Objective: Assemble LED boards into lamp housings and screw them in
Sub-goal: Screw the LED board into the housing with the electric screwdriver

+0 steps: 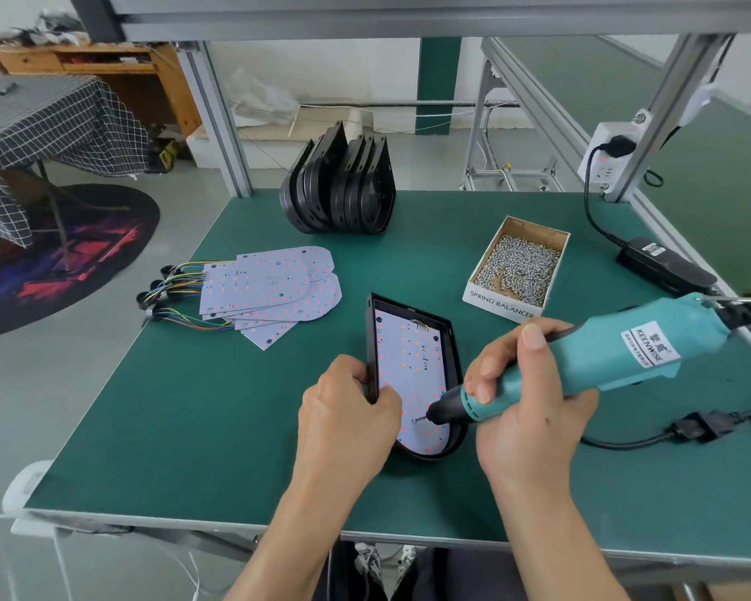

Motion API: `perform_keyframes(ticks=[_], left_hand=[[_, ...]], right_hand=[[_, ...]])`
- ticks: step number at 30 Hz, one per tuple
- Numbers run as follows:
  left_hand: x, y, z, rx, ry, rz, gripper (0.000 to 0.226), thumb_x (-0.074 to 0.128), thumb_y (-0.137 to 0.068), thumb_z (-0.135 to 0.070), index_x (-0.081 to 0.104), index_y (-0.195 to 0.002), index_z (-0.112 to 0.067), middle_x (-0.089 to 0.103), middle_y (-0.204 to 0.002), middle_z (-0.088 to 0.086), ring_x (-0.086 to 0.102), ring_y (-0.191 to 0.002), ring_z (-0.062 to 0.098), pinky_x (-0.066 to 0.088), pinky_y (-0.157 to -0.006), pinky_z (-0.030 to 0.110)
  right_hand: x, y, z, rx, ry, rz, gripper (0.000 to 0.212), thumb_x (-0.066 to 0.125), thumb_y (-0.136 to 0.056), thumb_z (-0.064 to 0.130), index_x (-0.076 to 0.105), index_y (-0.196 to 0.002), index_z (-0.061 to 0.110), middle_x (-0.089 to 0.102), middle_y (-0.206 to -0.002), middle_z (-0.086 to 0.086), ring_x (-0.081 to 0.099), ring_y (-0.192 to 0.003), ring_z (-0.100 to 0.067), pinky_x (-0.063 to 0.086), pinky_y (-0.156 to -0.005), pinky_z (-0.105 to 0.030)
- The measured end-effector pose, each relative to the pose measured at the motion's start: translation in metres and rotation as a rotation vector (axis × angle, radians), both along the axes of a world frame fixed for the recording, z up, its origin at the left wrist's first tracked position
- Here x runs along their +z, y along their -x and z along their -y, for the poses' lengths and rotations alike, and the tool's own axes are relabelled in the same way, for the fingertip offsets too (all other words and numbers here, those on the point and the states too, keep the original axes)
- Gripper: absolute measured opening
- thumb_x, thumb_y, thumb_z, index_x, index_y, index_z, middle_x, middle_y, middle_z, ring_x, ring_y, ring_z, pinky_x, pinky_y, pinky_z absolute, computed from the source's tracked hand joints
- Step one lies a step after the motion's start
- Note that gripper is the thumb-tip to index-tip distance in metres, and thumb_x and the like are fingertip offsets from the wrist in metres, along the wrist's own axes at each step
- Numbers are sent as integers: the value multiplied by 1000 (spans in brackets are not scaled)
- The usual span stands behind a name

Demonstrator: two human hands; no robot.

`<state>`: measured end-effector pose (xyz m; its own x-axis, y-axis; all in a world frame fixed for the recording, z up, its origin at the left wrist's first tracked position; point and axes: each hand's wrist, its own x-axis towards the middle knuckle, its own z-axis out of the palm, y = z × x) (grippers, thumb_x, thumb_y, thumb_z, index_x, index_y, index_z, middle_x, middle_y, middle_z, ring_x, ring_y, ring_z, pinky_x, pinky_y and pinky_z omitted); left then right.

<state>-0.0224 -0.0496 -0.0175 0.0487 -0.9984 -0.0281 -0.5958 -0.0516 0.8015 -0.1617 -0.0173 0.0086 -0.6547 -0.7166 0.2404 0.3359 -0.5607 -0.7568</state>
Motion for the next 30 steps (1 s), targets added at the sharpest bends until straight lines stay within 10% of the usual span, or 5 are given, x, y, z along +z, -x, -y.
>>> perform_keyframes(ticks=[30], left_hand=[[-5, -1, -1, 22, 5, -10, 21, 67, -87, -26, 50, -76, -25, 50, -51, -24, 39, -53, 11, 28, -52, 30]], right_hand=[[1, 1, 4, 137, 3, -73, 7, 64, -90, 25, 59, -86, 24, 52, -56, -7, 42, -43, -21, 35, -52, -26]])
